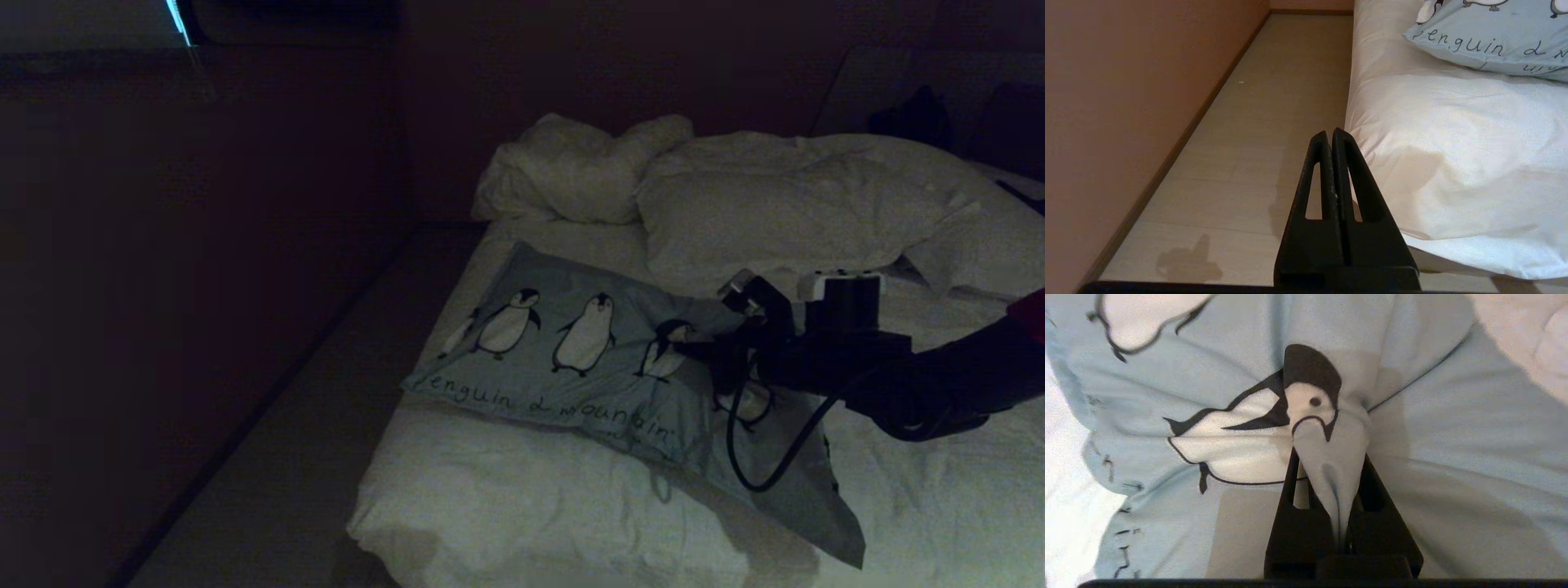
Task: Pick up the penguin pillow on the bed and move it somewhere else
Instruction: Pick up the pillow
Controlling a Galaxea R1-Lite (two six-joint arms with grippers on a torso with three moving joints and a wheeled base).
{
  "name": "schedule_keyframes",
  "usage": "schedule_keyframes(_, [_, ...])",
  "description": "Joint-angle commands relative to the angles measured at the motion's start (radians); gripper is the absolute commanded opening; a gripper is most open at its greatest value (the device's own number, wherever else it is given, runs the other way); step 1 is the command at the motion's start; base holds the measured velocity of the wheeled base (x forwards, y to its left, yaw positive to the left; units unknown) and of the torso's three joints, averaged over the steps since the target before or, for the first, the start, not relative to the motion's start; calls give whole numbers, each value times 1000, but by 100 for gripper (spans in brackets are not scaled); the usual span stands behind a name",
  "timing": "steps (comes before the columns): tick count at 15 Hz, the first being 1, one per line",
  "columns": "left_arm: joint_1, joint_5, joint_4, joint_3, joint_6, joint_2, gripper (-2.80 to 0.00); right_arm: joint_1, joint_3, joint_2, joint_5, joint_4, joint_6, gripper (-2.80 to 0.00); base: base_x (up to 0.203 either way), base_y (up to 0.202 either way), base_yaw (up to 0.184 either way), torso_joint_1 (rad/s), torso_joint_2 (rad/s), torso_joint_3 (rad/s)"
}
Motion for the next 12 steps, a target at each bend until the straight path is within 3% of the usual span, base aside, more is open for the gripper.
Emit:
schedule_keyframes(1, [-1, 0, 0, 2, 0, 0, -280, 0, 1, -49, 3, -6, 6, -280, 0, 0, 0, 0, 0, 0])
schedule_keyframes(8, [-1, 0, 0, 2, 0, 0, -280, -26, -7, -253, -8, -8, 198, -280, 0, 0, 0, 0, 0, 0])
schedule_keyframes(12, [0, 0, 0, 2, 0, 0, -280, -35, -8, -309, -59, -9, 221, -280, 0, 0, 0, 0, 0, 0])
